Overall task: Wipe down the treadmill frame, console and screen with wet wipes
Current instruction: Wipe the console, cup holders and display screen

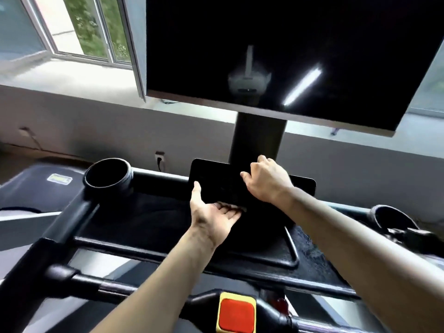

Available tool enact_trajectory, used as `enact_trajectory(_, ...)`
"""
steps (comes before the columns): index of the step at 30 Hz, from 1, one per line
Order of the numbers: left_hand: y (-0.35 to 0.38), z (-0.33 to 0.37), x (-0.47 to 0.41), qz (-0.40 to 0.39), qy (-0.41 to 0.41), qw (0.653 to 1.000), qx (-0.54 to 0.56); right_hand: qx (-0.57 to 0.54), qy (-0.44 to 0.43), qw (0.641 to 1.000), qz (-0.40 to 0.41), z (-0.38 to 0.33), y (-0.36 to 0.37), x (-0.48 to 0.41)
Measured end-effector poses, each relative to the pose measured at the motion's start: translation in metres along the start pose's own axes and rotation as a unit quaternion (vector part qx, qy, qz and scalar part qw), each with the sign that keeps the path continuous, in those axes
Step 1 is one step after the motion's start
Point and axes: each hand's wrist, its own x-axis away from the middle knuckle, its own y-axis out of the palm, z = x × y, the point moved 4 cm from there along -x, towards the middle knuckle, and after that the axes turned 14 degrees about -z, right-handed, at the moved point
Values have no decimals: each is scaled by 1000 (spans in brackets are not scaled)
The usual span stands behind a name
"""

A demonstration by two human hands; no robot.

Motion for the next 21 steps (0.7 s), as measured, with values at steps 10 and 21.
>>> enact_trajectory(10,-51,100,9,27,-17,984,-176,-11,49,998,43,-5,10,1)
enact_trajectory(21,29,135,-3,-59,-10,801,-596,-8,71,995,67,-8,20,3)
